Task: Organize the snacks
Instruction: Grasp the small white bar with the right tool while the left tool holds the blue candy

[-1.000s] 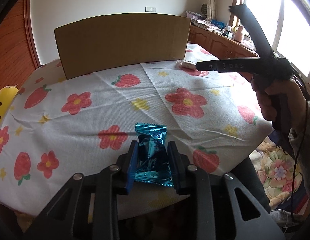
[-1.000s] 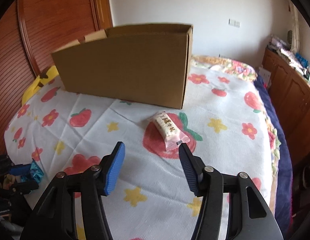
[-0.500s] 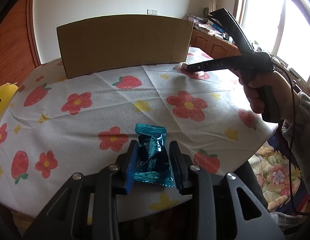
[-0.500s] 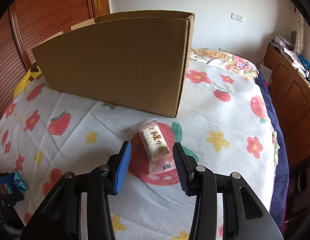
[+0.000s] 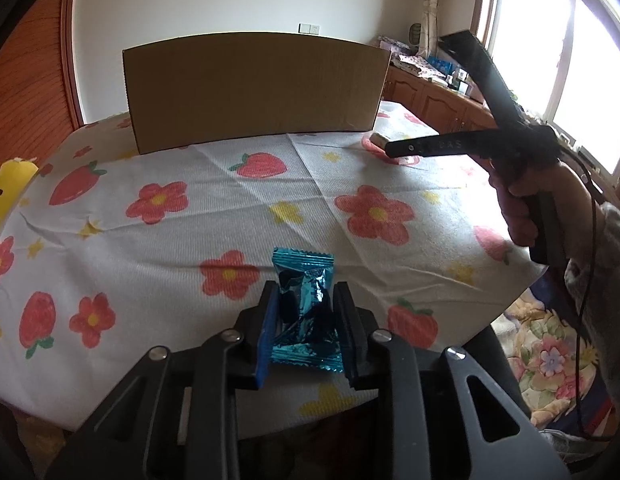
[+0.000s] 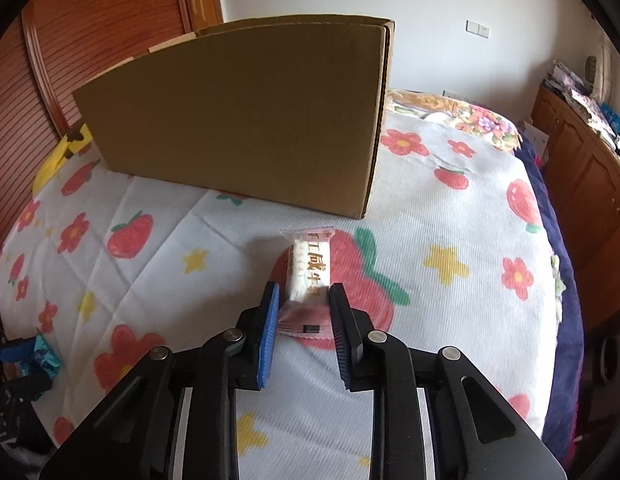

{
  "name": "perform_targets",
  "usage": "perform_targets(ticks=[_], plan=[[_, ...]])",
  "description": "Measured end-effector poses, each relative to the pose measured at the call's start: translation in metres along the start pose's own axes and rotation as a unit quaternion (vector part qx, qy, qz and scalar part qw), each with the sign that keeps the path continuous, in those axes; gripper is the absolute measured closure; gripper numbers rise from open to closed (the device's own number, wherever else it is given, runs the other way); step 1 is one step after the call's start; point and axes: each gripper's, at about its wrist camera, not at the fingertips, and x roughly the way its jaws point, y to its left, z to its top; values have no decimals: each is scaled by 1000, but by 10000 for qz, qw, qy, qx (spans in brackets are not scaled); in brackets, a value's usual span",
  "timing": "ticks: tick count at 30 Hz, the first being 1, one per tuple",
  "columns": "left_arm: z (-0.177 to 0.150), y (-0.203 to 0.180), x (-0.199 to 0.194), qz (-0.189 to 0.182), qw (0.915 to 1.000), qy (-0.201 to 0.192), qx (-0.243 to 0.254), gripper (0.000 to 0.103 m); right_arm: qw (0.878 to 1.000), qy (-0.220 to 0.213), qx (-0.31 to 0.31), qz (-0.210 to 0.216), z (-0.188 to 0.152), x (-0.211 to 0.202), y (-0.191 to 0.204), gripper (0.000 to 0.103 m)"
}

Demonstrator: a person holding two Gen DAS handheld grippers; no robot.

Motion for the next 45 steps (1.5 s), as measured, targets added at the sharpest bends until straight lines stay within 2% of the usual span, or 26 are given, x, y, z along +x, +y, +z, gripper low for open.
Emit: perform_targets(ticks=[8, 24, 37, 45], plan=[[1, 3, -8, -43, 9999, -126, -103, 81, 9994, -270, 113, 162, -16, -25, 12, 80], [19, 8, -30, 189, 9980, -605, -47, 82, 9956, -771, 422, 338, -43, -67, 22, 80], [47, 16, -43, 358, 9954, -887, 46, 82, 9919, -1132, 429, 380, -48, -95, 31, 80], [77, 21, -43, 330, 9938, -1050, 168, 82, 9895, -1346, 328, 418, -35, -109, 41, 80]])
